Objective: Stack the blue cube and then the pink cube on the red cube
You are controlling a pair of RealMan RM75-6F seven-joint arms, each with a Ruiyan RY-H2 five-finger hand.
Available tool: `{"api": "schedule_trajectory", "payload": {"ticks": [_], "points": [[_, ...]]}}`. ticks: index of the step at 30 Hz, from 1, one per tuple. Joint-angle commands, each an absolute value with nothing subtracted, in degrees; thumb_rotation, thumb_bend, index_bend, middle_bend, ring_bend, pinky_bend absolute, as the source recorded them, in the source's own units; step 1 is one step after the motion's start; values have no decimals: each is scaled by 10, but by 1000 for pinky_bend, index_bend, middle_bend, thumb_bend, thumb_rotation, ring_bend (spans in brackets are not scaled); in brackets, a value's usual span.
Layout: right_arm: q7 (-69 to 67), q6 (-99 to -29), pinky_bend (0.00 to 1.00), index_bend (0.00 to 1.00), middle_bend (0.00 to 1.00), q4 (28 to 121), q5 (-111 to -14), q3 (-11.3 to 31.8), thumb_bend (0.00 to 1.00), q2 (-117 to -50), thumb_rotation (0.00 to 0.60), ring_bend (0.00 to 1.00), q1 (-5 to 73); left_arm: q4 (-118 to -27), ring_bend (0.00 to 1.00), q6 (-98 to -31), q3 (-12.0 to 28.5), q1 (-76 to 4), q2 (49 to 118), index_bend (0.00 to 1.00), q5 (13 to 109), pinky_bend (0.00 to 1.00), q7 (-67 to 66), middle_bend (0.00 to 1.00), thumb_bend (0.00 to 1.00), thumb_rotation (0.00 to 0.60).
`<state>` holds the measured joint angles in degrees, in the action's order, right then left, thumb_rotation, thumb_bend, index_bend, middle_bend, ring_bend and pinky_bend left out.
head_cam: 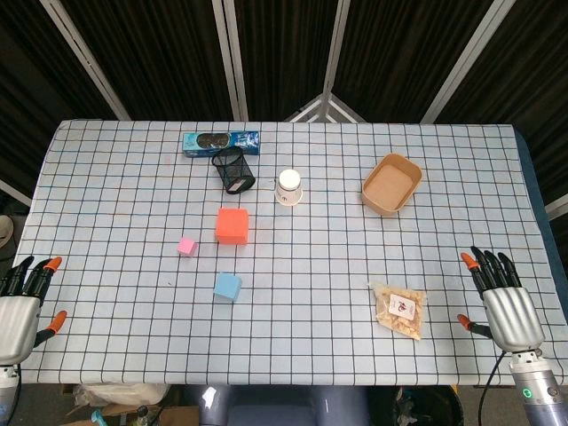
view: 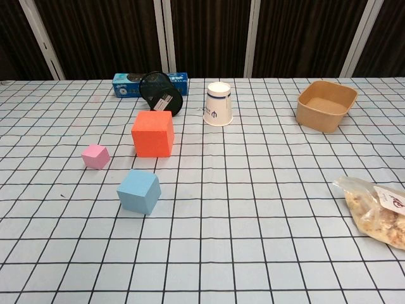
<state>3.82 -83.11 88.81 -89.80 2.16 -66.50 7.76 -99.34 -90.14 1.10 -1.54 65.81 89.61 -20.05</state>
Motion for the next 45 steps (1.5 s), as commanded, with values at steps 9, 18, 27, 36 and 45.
{"api": "schedule_trajectory", "payload": {"ticks": [9, 18, 27, 36, 45], "points": [[39, -831, 2, 0, 42, 892, -894, 21, 95, -662, 600, 22, 75, -997, 77, -910, 6, -11, 654, 97, 910, 140, -197, 136, 291, 600], [31, -834, 2, 0, 42, 892, -892, 20, 95, -658, 600, 21, 71, -996, 77, -906, 7, -12, 655, 91, 907, 140, -197, 135, 292, 600], [31, -828, 2, 0, 42, 895, -894, 18, 95, -657, 600, 22, 73, -984, 125, -914, 0, -16, 657, 92, 944, 210, -182, 149, 291, 600], [23, -818, 2, 0, 42, 895, -888, 17, 94, -655, 600, 21, 75, -969, 484, -907, 16, -43, 678, 160, 965, 532, -134, 652, 291, 600], [3, -815, 2, 0, 42, 893, -890, 16, 94, -650, 600, 22, 76, -1032, 714, -827, 41, -98, 702, 278, 937, 706, -187, 890, 242, 600]]}}
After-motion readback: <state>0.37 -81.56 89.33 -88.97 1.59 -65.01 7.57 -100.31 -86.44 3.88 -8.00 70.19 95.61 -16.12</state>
